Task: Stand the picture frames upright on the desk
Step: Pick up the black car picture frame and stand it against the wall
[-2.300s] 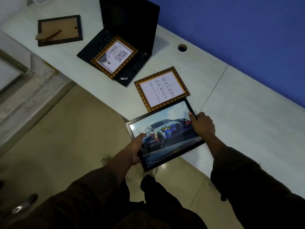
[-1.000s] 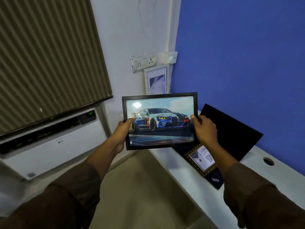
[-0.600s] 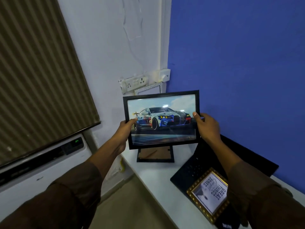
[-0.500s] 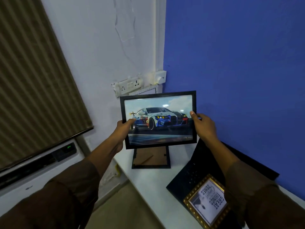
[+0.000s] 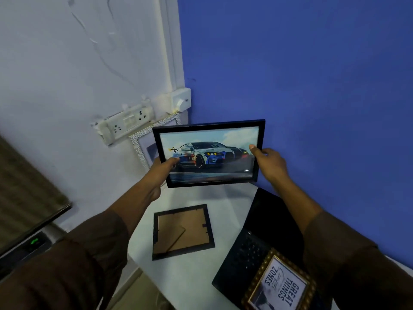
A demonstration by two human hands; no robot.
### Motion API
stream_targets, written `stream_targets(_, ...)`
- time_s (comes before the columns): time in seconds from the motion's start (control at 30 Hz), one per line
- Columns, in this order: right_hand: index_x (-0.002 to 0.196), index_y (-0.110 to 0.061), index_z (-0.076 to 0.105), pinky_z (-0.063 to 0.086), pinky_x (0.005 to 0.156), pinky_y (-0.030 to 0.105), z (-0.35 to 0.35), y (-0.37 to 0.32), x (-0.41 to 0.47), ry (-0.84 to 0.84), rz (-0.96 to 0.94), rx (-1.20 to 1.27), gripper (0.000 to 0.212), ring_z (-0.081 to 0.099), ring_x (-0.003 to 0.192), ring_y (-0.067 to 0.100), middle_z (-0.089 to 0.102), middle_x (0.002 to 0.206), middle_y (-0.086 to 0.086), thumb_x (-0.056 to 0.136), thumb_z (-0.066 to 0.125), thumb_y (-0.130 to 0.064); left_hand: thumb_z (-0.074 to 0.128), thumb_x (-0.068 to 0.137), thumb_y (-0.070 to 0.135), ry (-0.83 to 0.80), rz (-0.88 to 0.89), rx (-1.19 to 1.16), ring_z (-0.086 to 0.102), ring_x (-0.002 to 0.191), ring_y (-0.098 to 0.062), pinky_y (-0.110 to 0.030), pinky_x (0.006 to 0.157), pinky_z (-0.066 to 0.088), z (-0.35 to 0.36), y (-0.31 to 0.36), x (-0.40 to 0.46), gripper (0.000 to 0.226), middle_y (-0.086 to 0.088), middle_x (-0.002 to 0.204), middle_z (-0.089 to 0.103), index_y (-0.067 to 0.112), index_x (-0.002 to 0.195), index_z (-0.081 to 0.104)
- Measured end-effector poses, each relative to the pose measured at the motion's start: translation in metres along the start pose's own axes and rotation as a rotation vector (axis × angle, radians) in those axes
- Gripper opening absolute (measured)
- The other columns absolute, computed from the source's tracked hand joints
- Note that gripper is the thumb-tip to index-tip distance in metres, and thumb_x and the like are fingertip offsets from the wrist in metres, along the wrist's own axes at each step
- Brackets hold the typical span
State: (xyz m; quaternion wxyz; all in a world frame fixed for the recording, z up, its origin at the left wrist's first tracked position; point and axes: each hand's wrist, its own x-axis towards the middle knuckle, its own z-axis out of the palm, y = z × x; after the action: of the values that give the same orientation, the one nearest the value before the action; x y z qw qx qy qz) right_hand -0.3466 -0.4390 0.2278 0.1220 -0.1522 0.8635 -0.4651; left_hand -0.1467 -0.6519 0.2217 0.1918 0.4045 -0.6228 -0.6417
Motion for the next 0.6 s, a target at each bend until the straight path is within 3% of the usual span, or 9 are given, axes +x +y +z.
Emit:
stream_targets(0.2, 0.133, -0.007, 0.060, 0.038, 0.082, 0.030, 0.002, 0.024, 0.044, 0.068, 0.158, -0.040, 0.073, 0.059, 0.119, 0.032, 0.064, 0.131, 0.012, 0.091, 0.054, -0.066, 0.056, 0.101, 0.027, -0.155, -0.022, 0.054, 0.047, 0.113, -0.013, -0.030, 0.093, 0.030, 0.033, -0.001, 0.086, 0.046, 0.005, 0.131, 0.052, 0.017, 0.144, 0.043)
stream_targets(0.33, 0.102, -0.007, 0.062, 0.040, 0.070, 0.035, 0.011, 0.045, 0.079, 0.081, 0.308, -0.090, 0.061, 0.056, 0.095, 0.029, 0.062, 0.098, 0.010, 0.091, 0.053, -0.066, 0.059, 0.099, 0.030, -0.306, -0.068, 0.114, 0.048, 0.113, -0.015, -0.031, 0.091, 0.033, 0.058, 0.001, 0.155, 0.049, 0.004, 0.132, 0.053, 0.019, 0.144, 0.044)
stream_targets(0.37, 0.101, -0.006, 0.061, 0.041, 0.071, 0.035, 0.014, 0.050, 0.087, 0.079, 0.347, -0.105, 0.060, 0.055, 0.093, 0.029, 0.061, 0.097, 0.011, 0.092, 0.053, -0.065, 0.060, 0.098, 0.031, -0.337, -0.085, 0.148, 0.049, 0.112, -0.017, -0.032, 0.090, 0.033, 0.063, -0.002, 0.171, 0.048, 0.001, 0.131, 0.054, 0.018, 0.142, 0.045)
stream_targets(0.5, 0.126, 0.000, 0.058, 0.041, 0.083, 0.035, 0.032, 0.073, 0.114, 0.065, 0.539, -0.129, 0.074, 0.057, 0.113, 0.036, 0.060, 0.130, 0.020, 0.091, 0.055, -0.065, 0.059, 0.098, 0.034, -0.446, -0.168, 0.243, 0.054, 0.119, -0.027, -0.031, 0.083, 0.037, 0.084, -0.019, 0.232, 0.034, -0.003, 0.120, 0.057, 0.017, 0.127, 0.055)
stream_targets(0.6, 0.134, 0.000, 0.054, 0.047, 0.091, 0.038, 0.046, 0.093, 0.127, 0.058, 0.660, -0.081, 0.083, 0.057, 0.115, 0.036, 0.059, 0.135, 0.020, 0.086, 0.060, -0.068, 0.058, 0.098, 0.033, -0.528, -0.202, 0.268, 0.050, 0.115, -0.021, -0.031, 0.089, 0.035, 0.099, -0.035, 0.266, 0.043, -0.001, 0.127, 0.056, 0.019, 0.138, 0.052)
